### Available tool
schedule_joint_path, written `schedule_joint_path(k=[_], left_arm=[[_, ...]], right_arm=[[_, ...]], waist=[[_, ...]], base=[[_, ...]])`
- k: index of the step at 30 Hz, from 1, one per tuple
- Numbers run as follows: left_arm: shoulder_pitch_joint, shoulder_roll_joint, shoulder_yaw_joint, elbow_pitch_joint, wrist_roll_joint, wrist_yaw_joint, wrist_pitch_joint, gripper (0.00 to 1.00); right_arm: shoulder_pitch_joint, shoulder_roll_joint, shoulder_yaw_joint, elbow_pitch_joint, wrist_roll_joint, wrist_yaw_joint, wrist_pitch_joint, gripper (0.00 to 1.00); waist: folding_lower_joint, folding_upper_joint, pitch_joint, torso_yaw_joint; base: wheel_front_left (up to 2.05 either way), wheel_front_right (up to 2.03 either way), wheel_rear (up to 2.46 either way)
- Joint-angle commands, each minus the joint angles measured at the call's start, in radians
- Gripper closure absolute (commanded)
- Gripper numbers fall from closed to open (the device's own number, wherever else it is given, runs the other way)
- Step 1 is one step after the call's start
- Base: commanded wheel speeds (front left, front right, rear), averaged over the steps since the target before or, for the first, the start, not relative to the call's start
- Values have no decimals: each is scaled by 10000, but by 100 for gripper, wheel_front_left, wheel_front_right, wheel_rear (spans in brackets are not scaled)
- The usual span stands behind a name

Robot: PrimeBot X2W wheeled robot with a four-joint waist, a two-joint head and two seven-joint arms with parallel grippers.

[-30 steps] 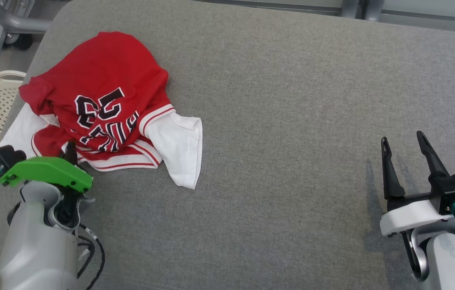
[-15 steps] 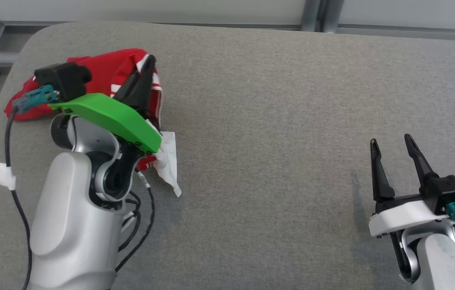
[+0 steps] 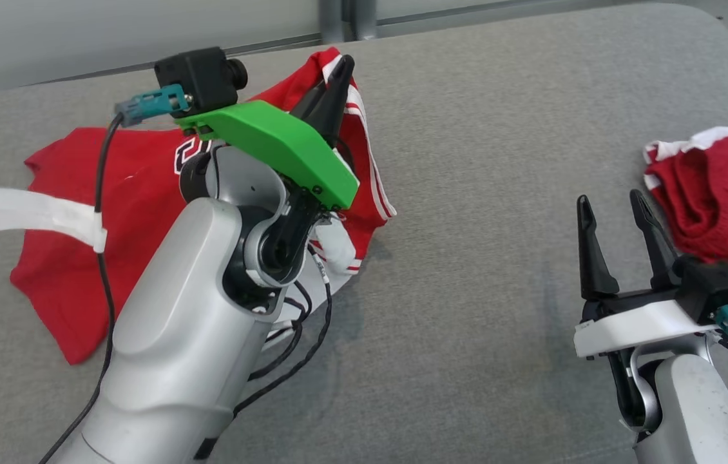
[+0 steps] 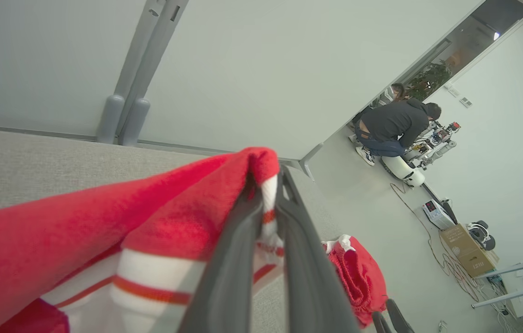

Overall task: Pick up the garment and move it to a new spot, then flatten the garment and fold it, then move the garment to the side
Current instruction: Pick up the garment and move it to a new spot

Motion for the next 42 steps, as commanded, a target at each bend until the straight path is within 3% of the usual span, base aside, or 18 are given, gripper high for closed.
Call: schedule_joint_path(k=[1,10,15,16,17,18,19,23,30,36,42], left_arm=[[-282,35,-37,138,-150,94,-146,100],[-1525,44,-1590,1866,-1432,535,-562,100],[-2065,64,-2970,2583,-2142,461,-970,100],[-2092,76,-3180,2776,-2310,472,-1070,96],[-2095,74,-3342,2980,-2491,501,-1196,74],[-2094,61,-3510,3176,-2602,514,-1317,44],[-2093,53,-3690,3385,-2691,492,-1383,0],[-2180,60,-4260,4015,-2442,363,-1403,0],[-2617,50,-5366,4568,-1637,-262,-1385,0],[-2308,303,-5880,4146,-1342,-591,-1207,0],[-1750,841,-6217,2779,-1711,-793,-400,0]], right_arm=[[-104,-5,23,-9,139,-12,-29,0],[-31,3,352,119,822,-12,-29,0],[79,7,177,79,994,-12,-28,0],[83,10,176,59,1015,-9,-29,0],[93,10,169,51,1044,-9,-28,0],[102,7,182,60,1057,-9,-29,0],[87,7,217,70,1058,-9,-28,0],[-46,7,431,108,1034,-9,-28,0],[-215,-5,479,-37,793,-9,-28,0],[-228,-13,389,-116,440,-9,-29,0],[-112,-11,309,-112,141,-9,-29,0]], waist=[[0,23,454,-1998],[0,23,804,-4267],[0,23,1017,-4550],[0,23,1054,-4552],[0,23,1083,-4551],[0,23,1107,-4545],[0,23,1130,-4537],[0,23,1159,-4466],[0,23,1214,-3514],[0,23,1093,-2752],[0,23,899,-2217]], base=[[0,0,0],[0,0,0],[0,0,0],[0,0,0],[0,0,0],[0,0,0],[0,0,0],[0,0,0],[0,0,0],[0,0,0],[0,0,0]])
